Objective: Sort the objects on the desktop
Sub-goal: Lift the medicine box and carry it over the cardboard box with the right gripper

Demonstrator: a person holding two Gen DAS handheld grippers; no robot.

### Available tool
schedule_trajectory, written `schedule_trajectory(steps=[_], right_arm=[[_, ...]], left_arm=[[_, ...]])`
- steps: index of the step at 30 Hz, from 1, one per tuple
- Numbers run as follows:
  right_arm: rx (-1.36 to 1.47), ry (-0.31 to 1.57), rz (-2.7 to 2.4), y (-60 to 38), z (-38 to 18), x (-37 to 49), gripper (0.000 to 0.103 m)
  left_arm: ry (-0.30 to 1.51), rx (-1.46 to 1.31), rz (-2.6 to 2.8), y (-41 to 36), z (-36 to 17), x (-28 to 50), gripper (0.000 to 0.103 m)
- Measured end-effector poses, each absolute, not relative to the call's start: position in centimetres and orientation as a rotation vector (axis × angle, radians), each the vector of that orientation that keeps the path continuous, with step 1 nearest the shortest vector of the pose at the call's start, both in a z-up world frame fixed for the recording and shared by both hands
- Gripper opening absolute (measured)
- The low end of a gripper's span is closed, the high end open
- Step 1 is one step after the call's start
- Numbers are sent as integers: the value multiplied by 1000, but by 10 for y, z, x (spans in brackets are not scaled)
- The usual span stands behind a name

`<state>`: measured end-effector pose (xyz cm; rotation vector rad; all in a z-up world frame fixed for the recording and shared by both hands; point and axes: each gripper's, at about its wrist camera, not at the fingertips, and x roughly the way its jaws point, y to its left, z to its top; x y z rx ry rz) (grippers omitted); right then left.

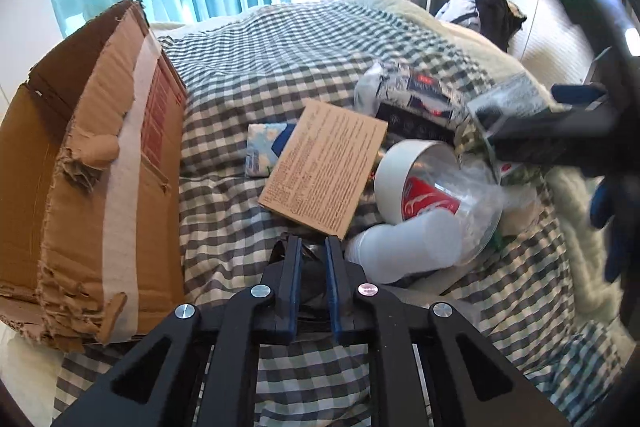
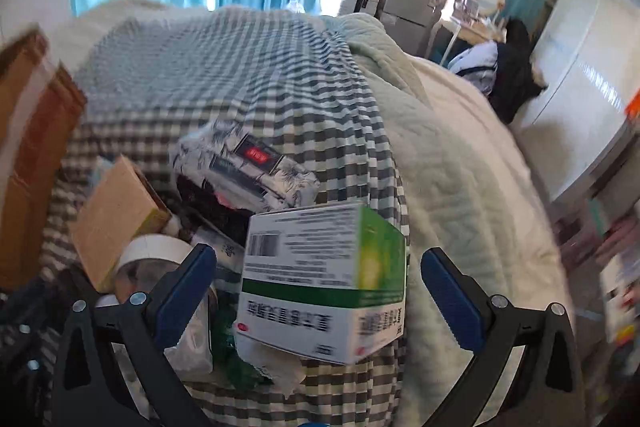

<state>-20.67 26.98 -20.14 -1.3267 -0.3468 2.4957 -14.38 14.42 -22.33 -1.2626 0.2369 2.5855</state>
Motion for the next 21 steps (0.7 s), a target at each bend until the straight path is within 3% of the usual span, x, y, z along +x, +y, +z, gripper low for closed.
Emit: schedule_trajectory(steps=[5, 12, 14, 18, 21], right_arm=[[-1394, -496, 2308, 254, -232, -228, 103], [-1424, -409, 2140, 299, -246, -230, 101], [-1486, -278, 2144, 320, -254, -221, 86], [-1500, -125, 2185, 338, -248, -199, 76], [-1511, -81, 2222, 339, -240, -189, 76]], left_arm=[[204, -1226, 2597, 136, -209, -142, 11], [114, -1187, 2618, 120, -186, -148, 11], [98, -1180, 2624, 117, -182, -149, 11], [88, -1178, 2634, 114, -177, -149, 11], [69, -1186, 2633, 112, -172, -148, 11]])
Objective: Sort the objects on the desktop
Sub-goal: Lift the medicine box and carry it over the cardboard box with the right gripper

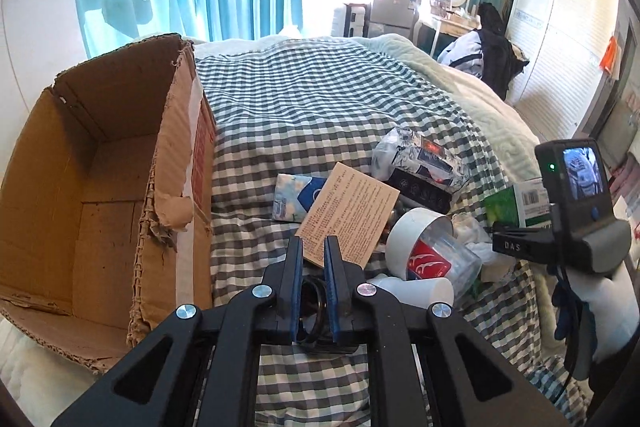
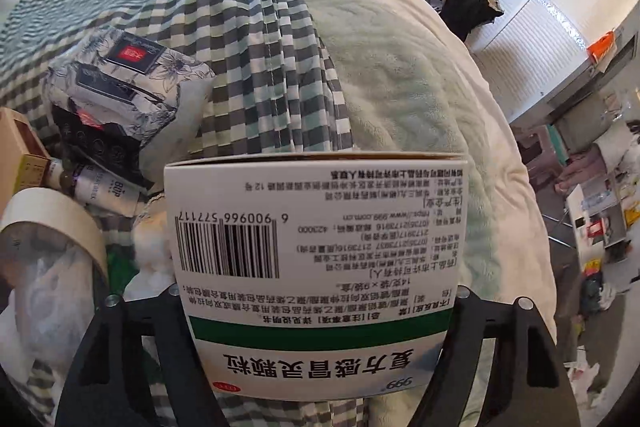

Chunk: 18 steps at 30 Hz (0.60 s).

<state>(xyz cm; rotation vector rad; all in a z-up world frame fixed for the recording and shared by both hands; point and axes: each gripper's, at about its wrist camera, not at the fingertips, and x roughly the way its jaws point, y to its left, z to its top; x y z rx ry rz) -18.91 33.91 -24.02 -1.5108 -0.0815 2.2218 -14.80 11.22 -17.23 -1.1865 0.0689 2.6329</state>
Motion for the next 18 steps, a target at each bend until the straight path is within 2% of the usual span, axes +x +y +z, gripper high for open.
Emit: schedule_trajectory(steps=[18], right_arm=[[-1321, 113, 2570, 291, -141, -133, 75]], left_arm=[[41, -1028, 2675, 94, -109, -119, 11]])
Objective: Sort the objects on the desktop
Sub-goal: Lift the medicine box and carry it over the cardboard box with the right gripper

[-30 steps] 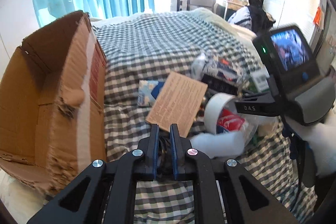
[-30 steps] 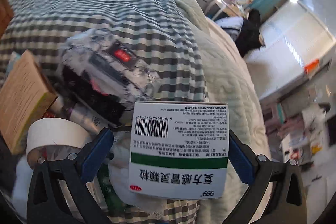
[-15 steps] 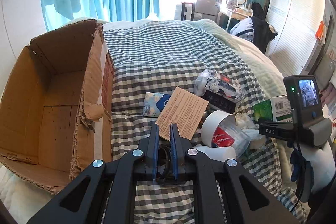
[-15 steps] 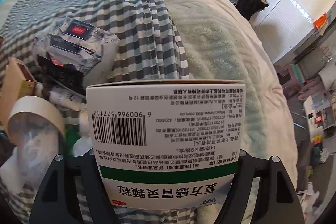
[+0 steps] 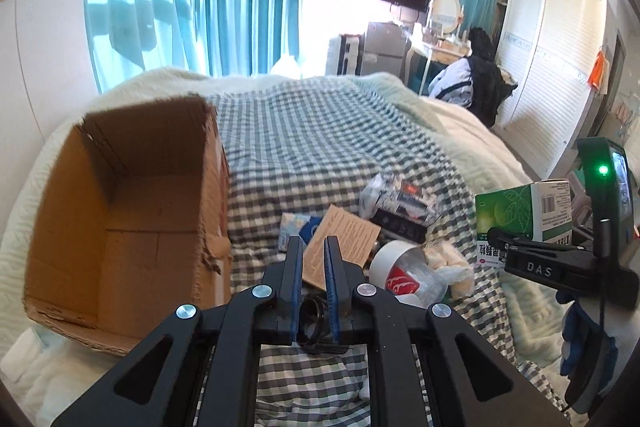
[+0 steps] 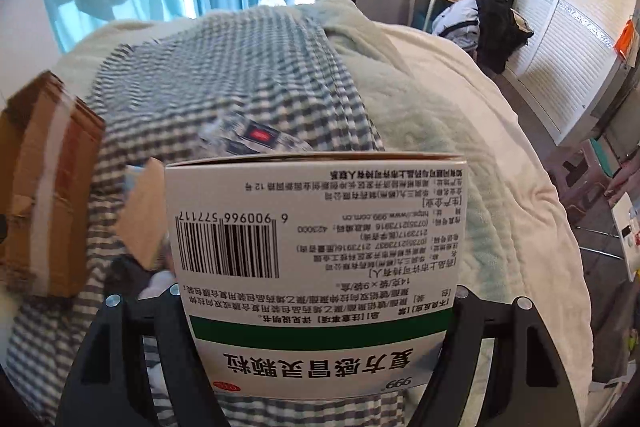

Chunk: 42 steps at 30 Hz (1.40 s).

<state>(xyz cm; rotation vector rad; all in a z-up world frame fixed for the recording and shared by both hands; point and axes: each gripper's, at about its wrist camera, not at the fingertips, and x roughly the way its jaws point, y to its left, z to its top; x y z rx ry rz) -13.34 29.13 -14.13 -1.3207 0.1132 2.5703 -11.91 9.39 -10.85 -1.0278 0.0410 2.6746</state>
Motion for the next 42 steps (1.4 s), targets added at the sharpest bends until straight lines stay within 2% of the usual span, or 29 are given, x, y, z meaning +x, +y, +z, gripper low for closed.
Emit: schedule_trajectory(steps=[14, 23, 33, 42], right_arm=[[-1101, 237, 2864, 220, -59, -98, 75], [-1000, 235, 3016, 163, -18, -96, 75], [-964, 220, 3125, 107, 0, -106, 75], [-968, 203, 3210, 72, 1, -123, 75]], left_arm=[[49, -892, 2695, 55, -64, -99, 11], [66, -809, 2717, 19, -35, -95, 11], [45, -760, 2768, -35, -13, -101, 11], [54, -764, 2822, -68, -16, -120, 11]])
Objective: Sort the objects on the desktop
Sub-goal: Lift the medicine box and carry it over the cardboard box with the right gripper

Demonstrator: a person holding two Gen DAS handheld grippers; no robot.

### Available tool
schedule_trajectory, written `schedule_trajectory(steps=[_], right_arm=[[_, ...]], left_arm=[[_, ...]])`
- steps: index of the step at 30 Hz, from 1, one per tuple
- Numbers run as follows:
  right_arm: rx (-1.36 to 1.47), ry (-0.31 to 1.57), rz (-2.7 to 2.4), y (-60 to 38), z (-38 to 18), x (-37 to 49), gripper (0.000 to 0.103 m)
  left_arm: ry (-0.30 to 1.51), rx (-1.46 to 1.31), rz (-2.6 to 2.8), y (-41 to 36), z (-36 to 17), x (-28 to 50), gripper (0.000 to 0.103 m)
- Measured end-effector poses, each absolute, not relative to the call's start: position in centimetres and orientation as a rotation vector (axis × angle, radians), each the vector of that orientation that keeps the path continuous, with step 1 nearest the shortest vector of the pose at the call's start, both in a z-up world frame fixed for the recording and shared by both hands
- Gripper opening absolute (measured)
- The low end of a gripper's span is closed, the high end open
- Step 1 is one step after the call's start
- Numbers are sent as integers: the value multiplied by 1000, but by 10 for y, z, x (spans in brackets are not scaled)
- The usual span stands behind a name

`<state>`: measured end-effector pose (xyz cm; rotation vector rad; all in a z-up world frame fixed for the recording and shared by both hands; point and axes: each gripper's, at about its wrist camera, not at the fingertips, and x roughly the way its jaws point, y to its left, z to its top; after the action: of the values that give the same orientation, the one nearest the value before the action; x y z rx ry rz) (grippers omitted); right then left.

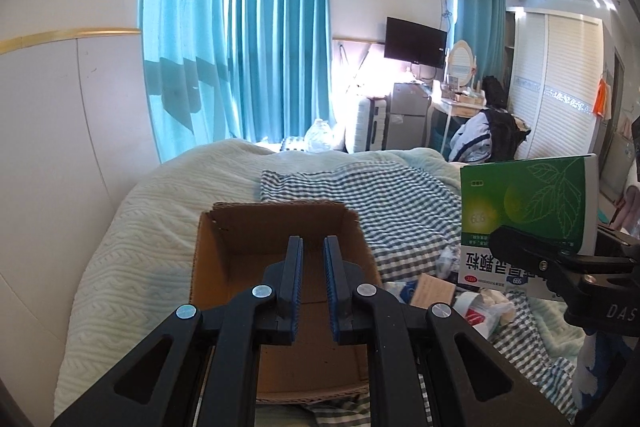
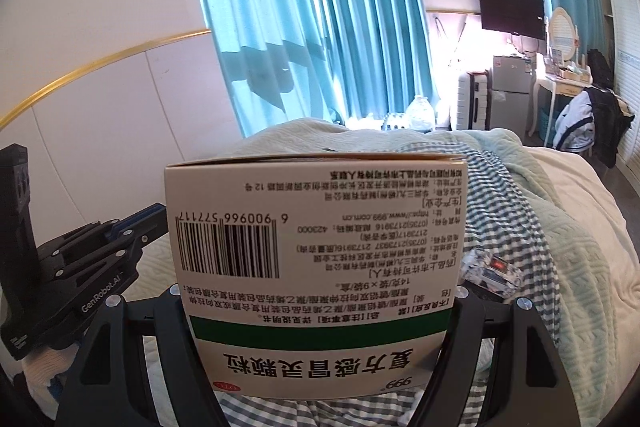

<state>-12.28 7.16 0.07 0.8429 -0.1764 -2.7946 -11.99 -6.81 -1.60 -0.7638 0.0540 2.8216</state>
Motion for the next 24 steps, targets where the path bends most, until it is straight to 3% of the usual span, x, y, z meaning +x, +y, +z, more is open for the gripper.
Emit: schedule_trajectory(steps=[12, 24], right_arm=[[904, -151, -2724, 37, -25, -174, 75], [1090, -106, -2608, 13, -88, -238, 75]], left_arm=[[51, -886, 2803, -89, -55, -182, 11], [32, -1086, 2714, -94, -105, -252, 11]])
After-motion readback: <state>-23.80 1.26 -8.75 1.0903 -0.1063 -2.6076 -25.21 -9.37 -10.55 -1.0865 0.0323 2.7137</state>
